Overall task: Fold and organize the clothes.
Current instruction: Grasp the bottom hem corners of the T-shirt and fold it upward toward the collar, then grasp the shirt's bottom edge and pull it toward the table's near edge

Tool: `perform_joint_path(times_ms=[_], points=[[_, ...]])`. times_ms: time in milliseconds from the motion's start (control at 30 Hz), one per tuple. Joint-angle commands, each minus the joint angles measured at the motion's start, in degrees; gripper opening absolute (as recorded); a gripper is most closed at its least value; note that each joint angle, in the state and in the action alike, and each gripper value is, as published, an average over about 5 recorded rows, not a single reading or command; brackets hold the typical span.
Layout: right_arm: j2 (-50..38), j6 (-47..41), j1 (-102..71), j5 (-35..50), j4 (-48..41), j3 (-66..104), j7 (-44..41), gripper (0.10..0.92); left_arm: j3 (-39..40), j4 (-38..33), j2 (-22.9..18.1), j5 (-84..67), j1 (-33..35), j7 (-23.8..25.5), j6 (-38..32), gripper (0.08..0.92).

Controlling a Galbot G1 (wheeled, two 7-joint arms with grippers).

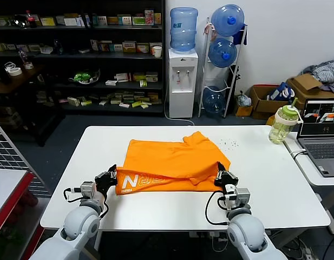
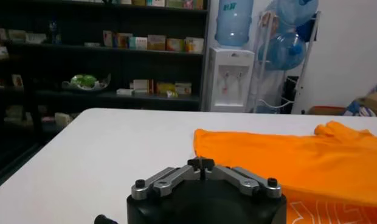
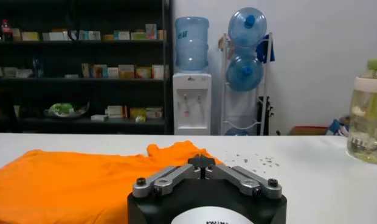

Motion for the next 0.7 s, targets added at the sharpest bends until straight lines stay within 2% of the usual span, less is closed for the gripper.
perform_joint_path(times_ms=[33,167,433,567,700], points=[[-0.2,-1.5,6.8,1.3,-5.8,-2.8,-1.2,0.190,2.3,6.0,-0.7,-0.1,-6.4,1.3,0.2,0.089],[-0.8,-1.1,3.9,-0.1,-4.3,-1.8,-2.4,0.302,1.3,3.6,-0.2,-0.2,-3.4,1.6,0.2,0.140],[-4.9,0.9,-6.1,-1.9,0.1,3.8,-4.6,0.536,-0.8,-2.3,1.2,0.2,6.6,0.4,0.2,0.378],[-7.4,1.1,-10.1,0.1,0.1,6.6,-6.6,0.649,-1.0,-3.0,0.1,0.2,10.1,0.6,0.0,0.499],[-8.1,0.6,-10.7,3.6,-1.1,8.2,-9.3,0.758,-1.3,-1.0,-2.3,1.0,9.9,0.6,-0.2,0.612]])
